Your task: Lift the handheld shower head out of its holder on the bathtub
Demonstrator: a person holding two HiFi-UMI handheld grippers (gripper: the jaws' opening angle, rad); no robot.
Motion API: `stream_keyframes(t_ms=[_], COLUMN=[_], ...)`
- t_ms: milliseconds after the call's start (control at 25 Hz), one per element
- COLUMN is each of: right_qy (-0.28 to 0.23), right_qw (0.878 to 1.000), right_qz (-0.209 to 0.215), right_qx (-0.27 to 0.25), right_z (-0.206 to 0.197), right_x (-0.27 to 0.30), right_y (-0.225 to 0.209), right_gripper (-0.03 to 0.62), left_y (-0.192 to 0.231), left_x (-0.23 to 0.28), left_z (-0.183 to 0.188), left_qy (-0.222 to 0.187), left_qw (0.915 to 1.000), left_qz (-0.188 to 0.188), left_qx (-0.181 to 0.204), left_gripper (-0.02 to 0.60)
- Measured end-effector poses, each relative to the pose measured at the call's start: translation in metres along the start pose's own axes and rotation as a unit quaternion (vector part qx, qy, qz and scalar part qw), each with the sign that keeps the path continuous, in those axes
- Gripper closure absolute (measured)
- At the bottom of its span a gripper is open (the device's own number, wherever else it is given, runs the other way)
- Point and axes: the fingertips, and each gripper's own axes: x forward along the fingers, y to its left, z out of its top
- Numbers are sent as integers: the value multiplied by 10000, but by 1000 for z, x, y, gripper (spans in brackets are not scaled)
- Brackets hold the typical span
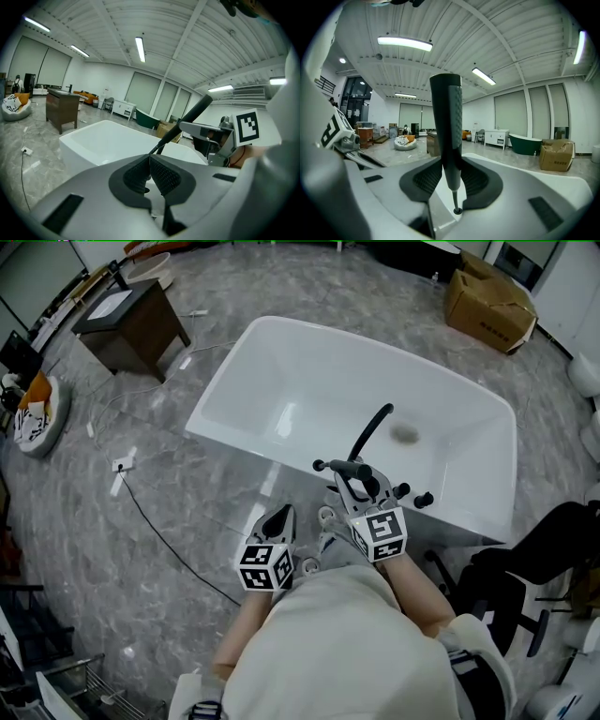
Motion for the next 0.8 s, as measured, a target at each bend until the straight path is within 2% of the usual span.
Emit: stream_keyframes(t_ms=[320,800], right_qy=[-486,-1240], right_qw=[9987,9923], right_qz=[7,41], right_qx=[-141,-64], right_z=[44,103], right_x=[-20,-47], right_y=[1,-3], right_gripper=[462,465], left_y=[-3,-5], left_x=[1,4], left_z=[12,18], left_qy=[-116,-193], left_qw=[9998,9995], left_qz=[-23,-93], left_qx=[186,237], left_gripper=[561,561])
